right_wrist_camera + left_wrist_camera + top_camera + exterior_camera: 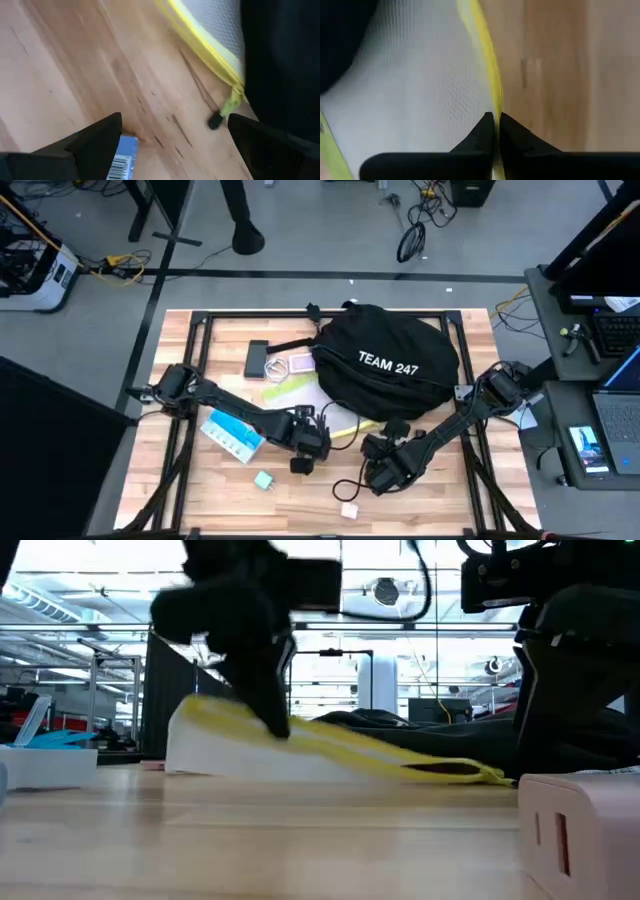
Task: Unpack backpack
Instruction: Remove the earphones from the green zip bag
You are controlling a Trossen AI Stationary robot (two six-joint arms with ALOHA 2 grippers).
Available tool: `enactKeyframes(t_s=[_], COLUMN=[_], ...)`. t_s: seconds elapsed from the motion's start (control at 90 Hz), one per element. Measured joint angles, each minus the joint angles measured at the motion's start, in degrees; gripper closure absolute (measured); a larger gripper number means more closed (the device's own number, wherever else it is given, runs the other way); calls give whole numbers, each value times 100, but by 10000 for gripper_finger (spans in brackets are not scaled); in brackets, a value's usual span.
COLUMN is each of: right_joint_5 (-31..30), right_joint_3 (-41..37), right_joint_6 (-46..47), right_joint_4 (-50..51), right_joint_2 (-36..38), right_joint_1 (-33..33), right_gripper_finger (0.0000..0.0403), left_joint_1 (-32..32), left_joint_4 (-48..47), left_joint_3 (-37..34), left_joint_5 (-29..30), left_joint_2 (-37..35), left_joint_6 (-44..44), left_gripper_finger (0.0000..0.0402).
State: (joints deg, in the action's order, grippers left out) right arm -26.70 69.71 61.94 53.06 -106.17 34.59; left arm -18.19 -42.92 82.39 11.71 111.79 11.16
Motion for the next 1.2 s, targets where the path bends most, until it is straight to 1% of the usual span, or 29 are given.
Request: enactKeyframes(t_s=[0.089,0.144,0.289,0.356,0.489,0.644,0.7,0.8,1.022,1.2], right_joint_5=[-2,-52,-508,-742,-1100,-1193,-1405,-1758,-1694,-1687], right_joint_3=[0,0,0,4,-41,-476,-641,-796,-1207,-1287], right_joint_6=[210,321,336,350,778,1703,1966,2437,2576,2786], right_joint_4=[-154,-493,-1973,-2350,-2631,-3365,-3613,-3674,-4501,-4584], right_joint_2=[0,0,0,0,0,-2,-2,-2,-2,-4], right_joint_1=[4,2,1,-34,-125,-197,-197,-201,-238,-183], right_gripper_finger=[51,51,51,51,51,51,51,51,51,51], left_joint_1=[67,119,219,227,218,221,226,227,282,366], left_joint_4=[-10,-6,-40,-227,-591,-637,-620,-663,-708,-710], left_joint_3=[139,162,162,249,566,708,721,721,721,721], left_joint_5=[-618,-932,-1208,-1354,-1470,-1476,-1476,-1482,-1486,-1492], left_joint_2=[-4,-4,-4,-4,-17,-20,-20,-20,-20,-20], left_joint_6=[-112,-106,14,42,-64,-258,-280,-309,-445,-417], left_gripper_finger=[401,401,401,401,402,401,401,401,401,401])
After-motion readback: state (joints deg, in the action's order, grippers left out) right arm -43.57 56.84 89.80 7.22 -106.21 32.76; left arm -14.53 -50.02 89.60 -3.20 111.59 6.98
